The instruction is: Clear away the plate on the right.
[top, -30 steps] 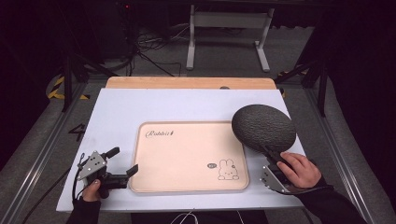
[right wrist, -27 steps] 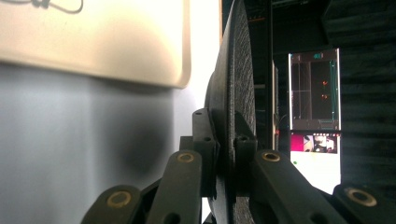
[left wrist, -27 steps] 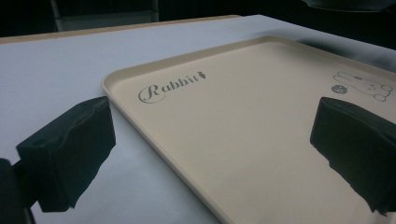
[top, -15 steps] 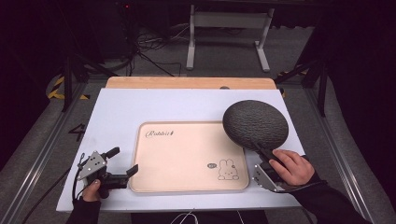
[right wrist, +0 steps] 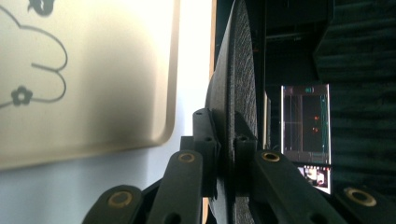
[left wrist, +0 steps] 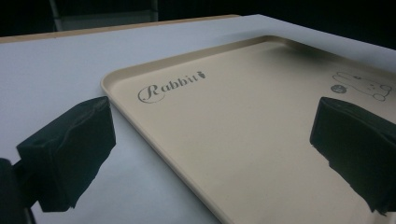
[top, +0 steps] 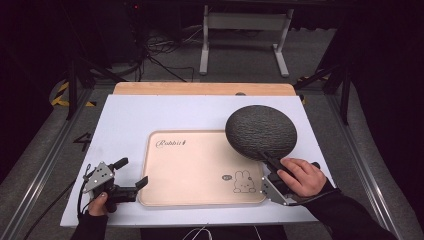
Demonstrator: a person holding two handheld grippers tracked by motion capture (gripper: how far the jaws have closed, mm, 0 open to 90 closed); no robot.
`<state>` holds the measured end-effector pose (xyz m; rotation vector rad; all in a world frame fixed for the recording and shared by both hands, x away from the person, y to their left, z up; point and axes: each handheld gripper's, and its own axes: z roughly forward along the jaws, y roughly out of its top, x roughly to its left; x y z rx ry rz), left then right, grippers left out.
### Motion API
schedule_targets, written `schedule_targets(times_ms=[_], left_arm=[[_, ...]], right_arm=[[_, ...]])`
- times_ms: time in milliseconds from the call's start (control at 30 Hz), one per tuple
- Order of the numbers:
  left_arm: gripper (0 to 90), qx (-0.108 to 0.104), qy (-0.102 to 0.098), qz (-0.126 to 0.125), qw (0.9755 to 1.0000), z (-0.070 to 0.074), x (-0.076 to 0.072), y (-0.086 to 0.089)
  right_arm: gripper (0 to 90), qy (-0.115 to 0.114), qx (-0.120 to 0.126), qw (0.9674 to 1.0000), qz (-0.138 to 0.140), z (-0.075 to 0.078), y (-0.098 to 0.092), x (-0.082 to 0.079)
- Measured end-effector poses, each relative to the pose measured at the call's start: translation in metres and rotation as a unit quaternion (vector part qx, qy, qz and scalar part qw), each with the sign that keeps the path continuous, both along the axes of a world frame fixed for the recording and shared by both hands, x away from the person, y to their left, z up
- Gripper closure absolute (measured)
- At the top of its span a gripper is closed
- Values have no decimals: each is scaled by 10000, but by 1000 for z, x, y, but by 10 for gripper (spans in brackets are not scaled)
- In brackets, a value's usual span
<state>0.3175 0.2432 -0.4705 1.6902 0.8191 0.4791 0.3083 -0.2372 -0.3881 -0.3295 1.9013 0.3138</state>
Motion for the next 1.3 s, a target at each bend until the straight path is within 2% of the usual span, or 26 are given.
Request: schedule_targets(times_ms=[333, 633, 967, 1300], left_arm=[[11, -7, -2, -20, 10000, 0, 0, 0], [11, 2, 1, -39, 10000, 0, 0, 0], [12, 29, 14, -83, 10000, 0, 1, 0], [12, 14, 29, -71, 10000, 0, 1, 0]], right_arm=[[861, 12, -8, 9993, 370, 2, 33, 2], [860, 68, 62, 9982, 584, 0, 55, 1], [859, 56, 103, 9962, 860, 2, 74, 1], [859, 145, 160, 9942, 1050, -3, 91, -2]])
